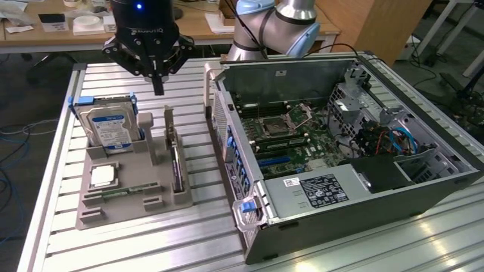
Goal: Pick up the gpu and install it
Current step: 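Reach for the gpu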
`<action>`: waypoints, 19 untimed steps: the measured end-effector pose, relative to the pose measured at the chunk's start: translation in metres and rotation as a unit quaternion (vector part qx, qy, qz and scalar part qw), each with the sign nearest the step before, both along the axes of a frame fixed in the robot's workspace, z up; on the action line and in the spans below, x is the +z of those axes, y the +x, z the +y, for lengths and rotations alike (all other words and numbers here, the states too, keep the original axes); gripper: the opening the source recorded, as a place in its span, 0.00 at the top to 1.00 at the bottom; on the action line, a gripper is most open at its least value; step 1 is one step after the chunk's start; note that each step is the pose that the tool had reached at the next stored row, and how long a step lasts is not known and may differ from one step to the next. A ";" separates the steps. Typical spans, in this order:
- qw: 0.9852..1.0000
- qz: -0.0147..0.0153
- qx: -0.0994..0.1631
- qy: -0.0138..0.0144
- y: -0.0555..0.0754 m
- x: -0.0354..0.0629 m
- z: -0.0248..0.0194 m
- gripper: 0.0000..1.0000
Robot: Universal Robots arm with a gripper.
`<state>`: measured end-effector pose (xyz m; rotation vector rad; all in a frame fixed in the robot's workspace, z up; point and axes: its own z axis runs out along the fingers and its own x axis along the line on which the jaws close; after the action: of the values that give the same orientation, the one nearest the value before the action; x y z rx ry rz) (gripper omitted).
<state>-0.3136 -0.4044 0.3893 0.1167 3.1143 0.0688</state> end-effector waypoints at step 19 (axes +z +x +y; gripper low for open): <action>1.000 0.003 0.000 0.000 -0.004 -0.0009 -0.0004 0.89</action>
<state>-0.3179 -0.4048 0.3885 0.1164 3.1200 0.0686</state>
